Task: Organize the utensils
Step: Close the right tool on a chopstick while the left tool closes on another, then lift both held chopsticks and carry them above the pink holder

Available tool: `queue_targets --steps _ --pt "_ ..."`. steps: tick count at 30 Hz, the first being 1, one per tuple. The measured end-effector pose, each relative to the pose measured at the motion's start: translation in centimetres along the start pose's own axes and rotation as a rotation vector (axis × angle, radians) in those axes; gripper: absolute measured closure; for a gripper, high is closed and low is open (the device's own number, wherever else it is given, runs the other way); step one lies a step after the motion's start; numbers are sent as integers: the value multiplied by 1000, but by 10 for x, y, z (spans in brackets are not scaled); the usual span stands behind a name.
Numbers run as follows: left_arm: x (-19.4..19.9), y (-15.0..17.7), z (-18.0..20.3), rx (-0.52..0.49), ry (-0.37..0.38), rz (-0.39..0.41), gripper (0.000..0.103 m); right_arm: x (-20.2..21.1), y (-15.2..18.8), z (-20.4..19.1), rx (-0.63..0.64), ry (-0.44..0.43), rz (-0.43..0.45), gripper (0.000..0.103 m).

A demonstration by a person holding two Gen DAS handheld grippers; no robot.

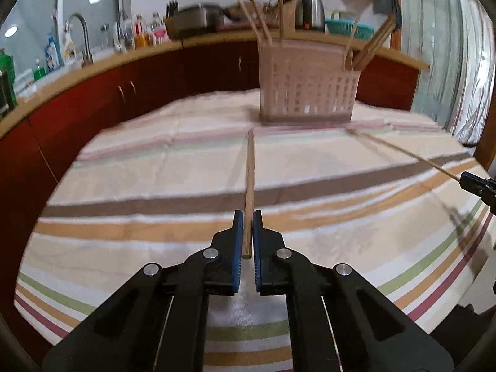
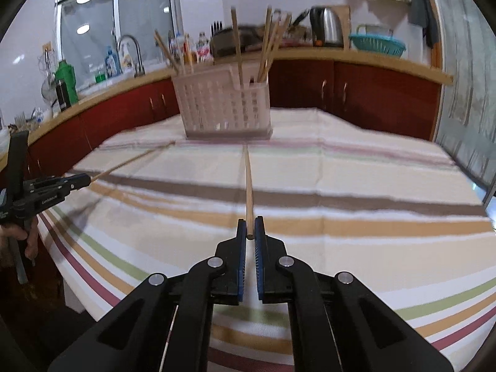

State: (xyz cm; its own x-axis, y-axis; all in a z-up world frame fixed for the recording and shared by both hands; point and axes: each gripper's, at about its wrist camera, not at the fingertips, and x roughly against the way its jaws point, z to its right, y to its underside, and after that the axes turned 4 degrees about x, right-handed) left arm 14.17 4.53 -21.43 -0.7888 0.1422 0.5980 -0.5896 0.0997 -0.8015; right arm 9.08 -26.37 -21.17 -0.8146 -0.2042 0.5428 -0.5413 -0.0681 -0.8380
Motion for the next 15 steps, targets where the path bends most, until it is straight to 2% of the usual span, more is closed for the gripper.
queue_targets --steps 8,15 --pt "53 -34 1 31 -2 175 97 43 -38 4 -6 20 142 97" --pt "81 -59 -7 76 13 267 97 63 -65 4 2 28 212 97"
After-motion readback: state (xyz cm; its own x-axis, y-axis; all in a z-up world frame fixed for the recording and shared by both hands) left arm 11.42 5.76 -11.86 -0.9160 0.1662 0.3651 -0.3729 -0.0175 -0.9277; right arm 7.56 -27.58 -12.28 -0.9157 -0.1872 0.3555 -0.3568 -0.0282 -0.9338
